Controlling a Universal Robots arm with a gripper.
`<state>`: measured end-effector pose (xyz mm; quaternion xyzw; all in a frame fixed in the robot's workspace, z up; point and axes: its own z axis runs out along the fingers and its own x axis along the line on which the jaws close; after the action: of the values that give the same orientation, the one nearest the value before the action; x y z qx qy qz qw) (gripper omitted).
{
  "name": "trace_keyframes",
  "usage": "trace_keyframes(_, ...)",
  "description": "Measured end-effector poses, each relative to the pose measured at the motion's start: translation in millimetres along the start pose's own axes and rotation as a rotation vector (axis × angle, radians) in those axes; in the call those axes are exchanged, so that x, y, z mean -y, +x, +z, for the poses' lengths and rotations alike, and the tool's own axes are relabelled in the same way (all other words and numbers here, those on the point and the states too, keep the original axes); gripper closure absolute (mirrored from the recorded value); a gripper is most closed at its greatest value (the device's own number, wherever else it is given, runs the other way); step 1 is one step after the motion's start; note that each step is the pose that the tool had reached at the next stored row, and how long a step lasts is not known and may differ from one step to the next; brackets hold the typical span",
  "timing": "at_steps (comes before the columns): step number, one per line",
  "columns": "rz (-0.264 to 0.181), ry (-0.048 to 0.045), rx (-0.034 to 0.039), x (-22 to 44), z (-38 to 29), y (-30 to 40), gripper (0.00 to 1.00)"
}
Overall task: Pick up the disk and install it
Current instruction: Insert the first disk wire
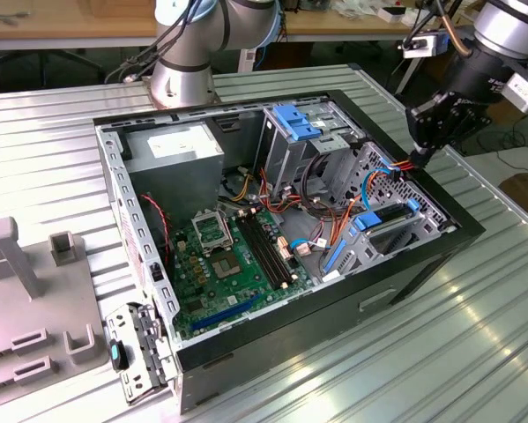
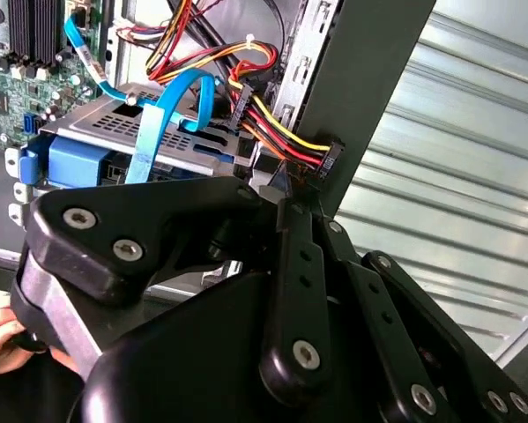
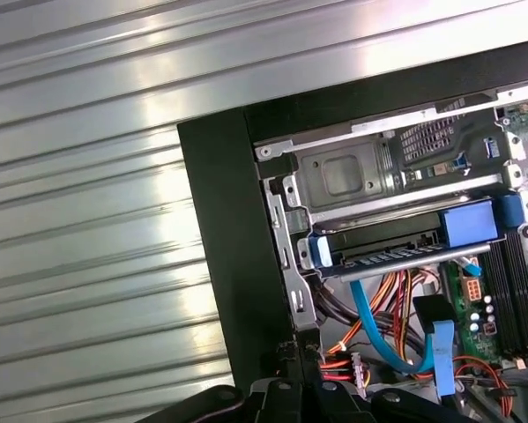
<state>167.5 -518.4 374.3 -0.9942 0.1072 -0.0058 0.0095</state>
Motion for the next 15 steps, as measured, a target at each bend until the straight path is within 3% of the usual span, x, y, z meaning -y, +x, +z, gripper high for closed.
trace_keyframes(3, -0.001, 0.0041, -0.0190, 0.4, 0.3, -0.1, 0.89)
trace_keyframes(4, -0.002, 0.0063, -0.0291, 0.5, 0.6, -0.1, 0.89)
trace_keyframes(7, -0.016, 0.0074, -0.0330, 0.7, 0.8, -0.2, 0.89)
trace_keyframes(8, -0.021, 0.0079, -0.0336, 0.9, 1.0, -0.2, 0.83)
trace_keyframes(10, -0.027, 0.0098, -0.0425, 1.7, 1.7, -0.3, 0.70)
trace_keyframes(14, -0.027, 0.0117, -0.0509, 5.7, 4.6, -1.3, 0.70)
trace_keyframes(15, -0.027, 0.0123, -0.0545, 9.5, 5.5, -2.1, 0.70)
